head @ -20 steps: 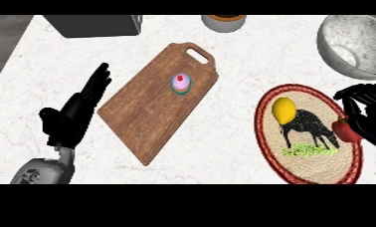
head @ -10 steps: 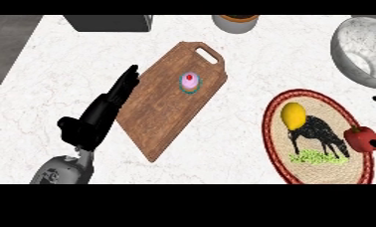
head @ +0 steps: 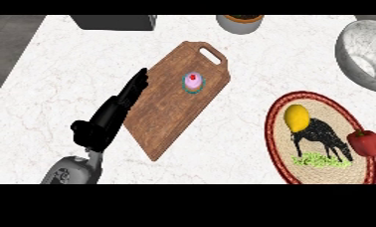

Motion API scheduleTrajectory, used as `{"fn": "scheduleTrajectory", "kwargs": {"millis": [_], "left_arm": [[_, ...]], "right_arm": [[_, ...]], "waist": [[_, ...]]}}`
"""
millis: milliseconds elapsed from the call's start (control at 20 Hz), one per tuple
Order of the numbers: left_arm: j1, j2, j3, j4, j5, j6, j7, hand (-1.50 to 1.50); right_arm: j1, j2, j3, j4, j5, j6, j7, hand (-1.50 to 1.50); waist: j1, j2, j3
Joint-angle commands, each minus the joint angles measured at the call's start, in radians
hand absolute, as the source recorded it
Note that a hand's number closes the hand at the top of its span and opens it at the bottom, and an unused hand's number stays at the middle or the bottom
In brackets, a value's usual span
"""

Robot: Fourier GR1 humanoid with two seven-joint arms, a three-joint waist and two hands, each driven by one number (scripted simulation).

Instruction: Pick the bell pepper from the placemat and place it in the bowl

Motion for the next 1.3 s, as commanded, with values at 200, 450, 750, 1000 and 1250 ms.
{"fn": "scheduleTrajectory", "kwargs": {"millis": [200, 450, 750, 1000, 1250], "left_arm": [[-0.034, -0.045, 0.007, 0.082, -0.033, 0.023, -0.029, 0.0], [0.02, -0.013, 0.007, -0.034, -0.034, 0.012, 0.023, 0.0], [0.008, -0.008, 0.056, 0.012, -0.035, -0.021, -0.005, 0.0], [-0.014, -0.016, 0.092, 0.024, -0.012, -0.068, 0.008, 0.0], [-0.007, -0.037, 0.11, 0.021, -0.037, -0.054, 0.028, 0.0]], "right_arm": [[-0.087, -0.162, 0.179, 0.021, 0.117, 0.264, -0.034, -1.5], [-0.122, -0.144, 0.252, -0.007, 0.133, 0.292, 0.026, -1.5], [-0.12, -0.085, 0.3, 0.021, 0.21, 0.2, -0.002, -1.5], [-0.098, -0.112, 0.262, -0.018, 0.223, 0.173, -0.025, -1.5], [-0.021, -0.042, 0.229, -0.026, 0.239, 0.047, -0.034, -1.5]], "waist": [[-0.012, -0.002, -0.001], [-0.015, -0.008, -0.001], [-0.024, -0.008, 0.0], [-0.029, -0.009, -0.001], [-0.036, -0.01, -0.001]]}}
